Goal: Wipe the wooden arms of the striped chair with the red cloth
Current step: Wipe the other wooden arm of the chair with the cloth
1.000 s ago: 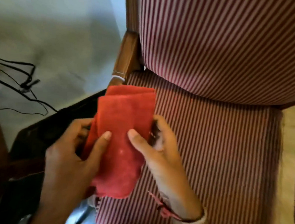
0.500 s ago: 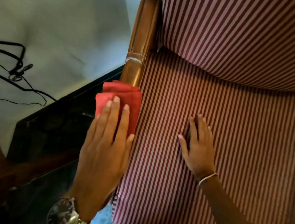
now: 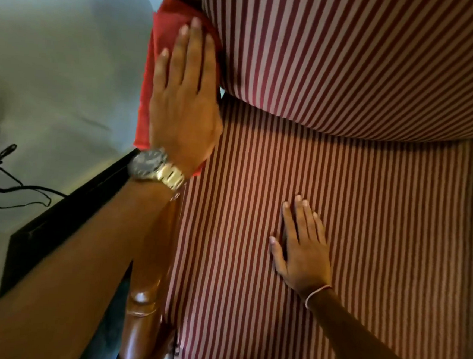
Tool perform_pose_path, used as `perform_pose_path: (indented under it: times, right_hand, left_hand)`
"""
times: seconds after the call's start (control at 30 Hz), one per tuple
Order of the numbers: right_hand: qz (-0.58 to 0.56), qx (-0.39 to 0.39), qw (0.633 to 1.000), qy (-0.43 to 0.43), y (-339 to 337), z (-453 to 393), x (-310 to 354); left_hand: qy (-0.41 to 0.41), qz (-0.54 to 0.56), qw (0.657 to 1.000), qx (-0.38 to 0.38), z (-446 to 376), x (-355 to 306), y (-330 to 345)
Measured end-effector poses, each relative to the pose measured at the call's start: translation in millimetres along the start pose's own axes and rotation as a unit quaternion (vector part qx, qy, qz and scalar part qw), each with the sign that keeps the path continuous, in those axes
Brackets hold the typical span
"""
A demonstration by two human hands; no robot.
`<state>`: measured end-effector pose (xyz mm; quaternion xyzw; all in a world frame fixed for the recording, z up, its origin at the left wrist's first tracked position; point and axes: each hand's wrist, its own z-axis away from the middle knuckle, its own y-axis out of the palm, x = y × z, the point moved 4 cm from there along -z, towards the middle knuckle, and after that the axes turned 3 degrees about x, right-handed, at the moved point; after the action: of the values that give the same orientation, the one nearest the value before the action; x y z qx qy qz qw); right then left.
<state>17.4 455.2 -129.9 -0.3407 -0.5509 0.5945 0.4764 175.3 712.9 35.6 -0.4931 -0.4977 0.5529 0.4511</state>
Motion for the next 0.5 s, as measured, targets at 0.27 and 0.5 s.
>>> perform_pose_path:
  times: [0.27, 0.5]
  right_hand:
    - [0.001, -0.020, 1.000, 0.005, 3.4, -0.7, 0.3]
    - [-0.001, -0.022, 1.000, 0.003, 0.9, 1.8, 2.2]
  left_hand:
    - [0.037, -0.049, 0.996, 0.062, 205.9, 13.8, 20.2]
    - [0.004, -0.017, 1.000, 0.002, 48.2, 2.7, 4.2]
